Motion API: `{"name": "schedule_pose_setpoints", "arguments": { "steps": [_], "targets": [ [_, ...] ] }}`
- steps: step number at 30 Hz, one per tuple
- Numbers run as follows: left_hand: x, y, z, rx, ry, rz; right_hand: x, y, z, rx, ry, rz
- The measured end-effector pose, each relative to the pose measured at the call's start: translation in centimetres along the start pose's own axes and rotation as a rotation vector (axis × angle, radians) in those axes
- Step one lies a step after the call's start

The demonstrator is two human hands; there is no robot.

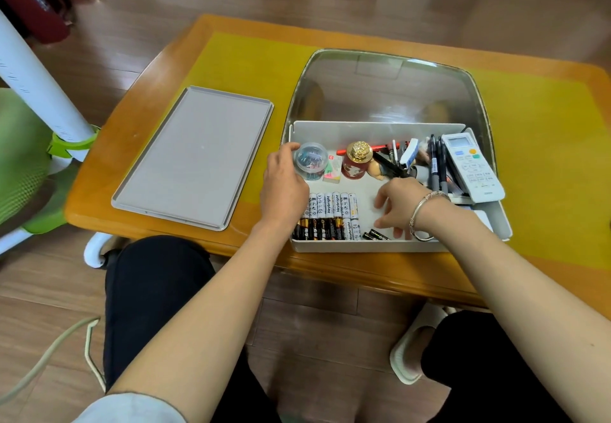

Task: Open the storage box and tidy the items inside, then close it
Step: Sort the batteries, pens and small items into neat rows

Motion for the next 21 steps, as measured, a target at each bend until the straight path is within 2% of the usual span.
{"name": "schedule_pose_setpoints", "arguments": {
  "steps": [3,10,15,21],
  "targets": [
    [0.0,0.1,0.0,0.000,0.000,0.001,0.3,0.7,0.0,-0.027,-0.019,0.207],
    [0.0,0.1,0.0,0.007,-0.011,-0.004,0.8,2.4,-1.5,0.044,0.025,0.294],
    [0.1,0.1,-0.1,0.000,-0.014,0.004,0.5,2.2,-1.4,0.035,0.115,0.292],
    [0.0,0.1,0.0,-0.005,-0.006,0.016,0.7,1.3,-1.9,-0.081,0.169,0.153]
  ]
}}
Point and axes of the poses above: each hand's wrist, its own z-axis away from the middle knuckle, its own y-axis out of the palm, x = y × z, the point moved 5 cm from there along -z, towards the middle knuckle, and after that the axes turned 5 degrees about z, right-handed, at the moved point
